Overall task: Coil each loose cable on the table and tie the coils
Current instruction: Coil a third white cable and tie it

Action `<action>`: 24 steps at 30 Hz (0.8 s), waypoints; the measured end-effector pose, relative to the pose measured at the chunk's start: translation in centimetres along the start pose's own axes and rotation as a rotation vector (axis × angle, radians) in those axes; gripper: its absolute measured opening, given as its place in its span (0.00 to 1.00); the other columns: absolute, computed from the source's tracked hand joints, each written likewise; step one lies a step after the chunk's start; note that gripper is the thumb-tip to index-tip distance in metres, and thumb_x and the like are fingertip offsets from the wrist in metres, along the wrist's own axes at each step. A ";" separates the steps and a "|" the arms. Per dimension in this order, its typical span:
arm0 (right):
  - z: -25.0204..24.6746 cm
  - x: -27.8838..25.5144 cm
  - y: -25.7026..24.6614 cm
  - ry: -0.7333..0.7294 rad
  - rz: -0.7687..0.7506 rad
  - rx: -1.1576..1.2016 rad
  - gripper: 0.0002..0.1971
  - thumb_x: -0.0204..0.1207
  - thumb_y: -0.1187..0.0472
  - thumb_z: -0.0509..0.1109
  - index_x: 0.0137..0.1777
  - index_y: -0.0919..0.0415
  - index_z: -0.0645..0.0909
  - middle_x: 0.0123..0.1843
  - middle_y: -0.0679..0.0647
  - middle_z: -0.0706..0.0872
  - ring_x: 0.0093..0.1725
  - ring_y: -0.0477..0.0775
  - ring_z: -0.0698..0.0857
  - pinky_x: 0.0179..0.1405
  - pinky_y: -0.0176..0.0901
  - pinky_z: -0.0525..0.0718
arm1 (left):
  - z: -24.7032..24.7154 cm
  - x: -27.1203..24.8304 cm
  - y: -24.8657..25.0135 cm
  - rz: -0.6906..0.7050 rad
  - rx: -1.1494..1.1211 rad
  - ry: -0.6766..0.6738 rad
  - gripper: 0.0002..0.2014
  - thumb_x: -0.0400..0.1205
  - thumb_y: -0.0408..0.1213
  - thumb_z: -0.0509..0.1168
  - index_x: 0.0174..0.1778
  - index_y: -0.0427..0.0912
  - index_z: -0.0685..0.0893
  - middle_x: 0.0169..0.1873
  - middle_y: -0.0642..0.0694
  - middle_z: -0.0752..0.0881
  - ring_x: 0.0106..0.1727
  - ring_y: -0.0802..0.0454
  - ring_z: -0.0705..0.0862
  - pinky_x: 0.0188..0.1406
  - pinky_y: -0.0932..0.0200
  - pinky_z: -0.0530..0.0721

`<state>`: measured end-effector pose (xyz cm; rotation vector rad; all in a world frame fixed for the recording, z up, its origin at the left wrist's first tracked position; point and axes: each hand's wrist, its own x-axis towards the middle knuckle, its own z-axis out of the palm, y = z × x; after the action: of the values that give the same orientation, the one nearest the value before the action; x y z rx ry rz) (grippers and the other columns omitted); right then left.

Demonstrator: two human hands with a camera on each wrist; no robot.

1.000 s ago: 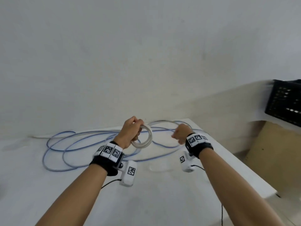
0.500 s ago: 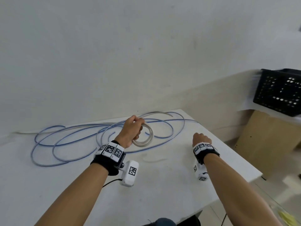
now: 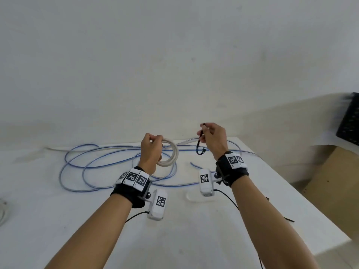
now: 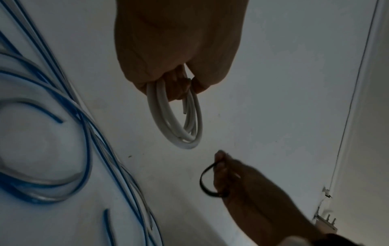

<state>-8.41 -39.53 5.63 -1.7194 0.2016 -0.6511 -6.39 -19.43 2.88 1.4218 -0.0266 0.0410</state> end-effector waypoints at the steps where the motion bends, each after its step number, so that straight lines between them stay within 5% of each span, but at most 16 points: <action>1: 1.6 -0.3 -0.9 -0.046 -0.011 0.085 0.07 0.89 0.68 0.62 0.55 0.67 0.83 0.34 0.56 0.86 0.23 0.45 0.79 0.29 0.36 0.80 | -0.5 0.5 -0.1 0.006 -0.008 0.025 0.08 0.87 0.35 0.62 0.43 0.42 0.70 0.28 0.45 0.73 0.23 0.52 0.63 0.21 0.61 0.62; 6: 7.9 -2.3 -2.9 -0.327 -0.076 0.310 0.11 0.90 0.66 0.61 0.64 0.69 0.83 0.40 0.54 0.85 0.34 0.48 0.79 0.36 0.36 0.80 | -3.6 2.4 -0.5 0.028 -0.038 0.124 0.11 0.86 0.36 0.62 0.40 0.43 0.69 0.28 0.45 0.73 0.22 0.53 0.64 0.19 0.62 0.63; 12: 13.6 -3.9 -1.8 -0.551 -0.034 0.473 0.14 0.92 0.62 0.59 0.70 0.65 0.80 0.47 0.56 0.90 0.37 0.48 0.80 0.40 0.39 0.81 | -8.1 4.6 -1.4 0.113 -0.008 0.296 0.12 0.85 0.40 0.65 0.38 0.45 0.70 0.30 0.44 0.76 0.26 0.50 0.69 0.28 0.54 0.69; 17: 17.3 -5.0 0.2 -0.576 0.000 0.425 0.12 0.91 0.63 0.61 0.66 0.71 0.77 0.47 0.64 0.89 0.36 0.54 0.84 0.36 0.41 0.86 | -10.6 5.4 -3.1 0.136 0.059 0.321 0.11 0.86 0.39 0.63 0.39 0.45 0.70 0.29 0.48 0.76 0.28 0.53 0.71 0.30 0.56 0.70; 20: 18.6 -5.1 0.9 -0.547 -0.042 0.364 0.08 0.91 0.66 0.61 0.60 0.71 0.78 0.44 0.67 0.89 0.33 0.55 0.85 0.33 0.44 0.88 | -11.7 5.3 -4.0 0.251 0.211 0.301 0.11 0.87 0.40 0.63 0.41 0.43 0.71 0.33 0.41 0.82 0.32 0.52 0.76 0.34 0.57 0.75; 24: 19.7 -6.1 1.8 -0.564 -0.133 0.311 0.06 0.89 0.68 0.63 0.57 0.69 0.81 0.46 0.67 0.89 0.40 0.63 0.88 0.45 0.55 0.92 | -12.7 5.5 -5.5 0.308 0.271 0.279 0.09 0.87 0.39 0.63 0.44 0.40 0.73 0.38 0.44 0.87 0.40 0.51 0.85 0.39 0.56 0.82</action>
<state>-2.76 -20.53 -0.30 -1.5528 -0.3928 -0.2529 -0.77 -7.59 -4.16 1.6607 -0.0096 0.5133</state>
